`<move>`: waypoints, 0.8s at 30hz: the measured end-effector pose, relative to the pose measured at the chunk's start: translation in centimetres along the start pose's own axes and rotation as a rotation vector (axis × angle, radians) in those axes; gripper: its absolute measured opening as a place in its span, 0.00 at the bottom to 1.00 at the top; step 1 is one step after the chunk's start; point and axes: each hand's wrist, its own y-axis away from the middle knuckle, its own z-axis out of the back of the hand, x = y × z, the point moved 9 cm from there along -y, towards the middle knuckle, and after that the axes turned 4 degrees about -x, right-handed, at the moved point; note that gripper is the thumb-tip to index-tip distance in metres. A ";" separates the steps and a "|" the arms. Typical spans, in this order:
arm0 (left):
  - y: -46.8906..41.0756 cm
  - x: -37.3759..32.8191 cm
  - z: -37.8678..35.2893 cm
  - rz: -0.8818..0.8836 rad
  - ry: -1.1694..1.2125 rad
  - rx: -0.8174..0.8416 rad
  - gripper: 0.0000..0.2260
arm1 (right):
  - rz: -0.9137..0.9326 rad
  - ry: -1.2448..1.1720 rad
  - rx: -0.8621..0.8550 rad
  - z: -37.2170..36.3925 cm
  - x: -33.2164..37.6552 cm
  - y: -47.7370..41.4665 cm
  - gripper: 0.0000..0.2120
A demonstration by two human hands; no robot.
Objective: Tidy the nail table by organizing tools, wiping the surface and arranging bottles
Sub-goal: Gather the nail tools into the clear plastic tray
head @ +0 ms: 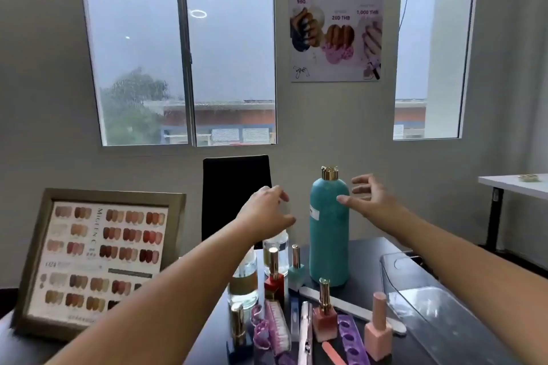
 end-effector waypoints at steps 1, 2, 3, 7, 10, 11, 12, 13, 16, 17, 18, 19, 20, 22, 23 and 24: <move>-0.7 0.6 -1.0 0.031 -0.043 0.068 0.24 | -0.041 -0.041 0.049 -0.8 -0.7 -0.4 0.28; -1.4 1.2 -2.0 0.056 -0.105 0.125 0.27 | -0.063 -0.073 0.099 -1.6 -1.1 -0.8 0.32; -2.1 2.0 -3.1 0.076 -0.154 0.181 0.30 | -0.071 -0.100 0.152 -2.5 -1.6 -1.0 0.35; -3.5 3.4 -5.9 0.069 -0.263 0.336 0.29 | -0.054 -0.161 0.180 -4.4 -2.5 -2.1 0.40; -4.1 3.5 -6.5 0.046 -0.300 0.349 0.26 | -0.035 -0.169 0.112 -4.7 -2.7 -2.6 0.40; -4.3 3.5 -6.6 0.044 -0.293 0.349 0.27 | -0.029 -0.163 0.091 -4.7 -2.8 -2.7 0.40; -4.3 3.4 -6.7 0.044 -0.288 0.352 0.27 | -0.021 -0.142 0.076 -4.6 -2.7 -2.7 0.40; -4.5 3.3 -6.7 0.041 -0.290 0.345 0.28 | -0.013 -0.124 0.064 -4.5 -2.7 -2.8 0.40; -4.9 2.7 -7.0 0.024 -0.283 0.335 0.28 | 0.007 -0.070 0.036 -4.2 -2.6 -3.0 0.39; -5.1 2.3 -7.0 0.009 -0.285 0.323 0.27 | 0.013 -0.051 0.019 -3.9 -2.6 -3.1 0.39; -5.5 1.6 -7.1 -0.008 -0.289 0.310 0.27 | 0.012 -0.033 0.001 -3.6 -2.8 -3.3 0.39; -5.9 0.9 -7.1 -0.027 -0.291 0.294 0.28 | 0.008 -0.019 -0.014 -3.1 -3.0 -3.5 0.39; -6.3 0.0 -7.3 -0.046 -0.288 0.283 0.28 | 0.001 -0.002 -0.030 -2.5 -3.2 -3.7 0.38; -7.1 -2.0 -8.1 -0.083 -0.264 0.264 0.29 | -0.021 0.037 -0.076 -0.7 -4.1 -4.3 0.38; -7.6 -3.0 -8.6 -0.095 -0.253 0.256 0.29 | -0.032 0.064 -0.108 0.4 -4.6 -4.6 0.38; -7.9 -3.7 -9.2 -0.101 -0.249 0.251 0.29 | -0.043 0.090 -0.139 1.4 -5.0 -4.8 0.39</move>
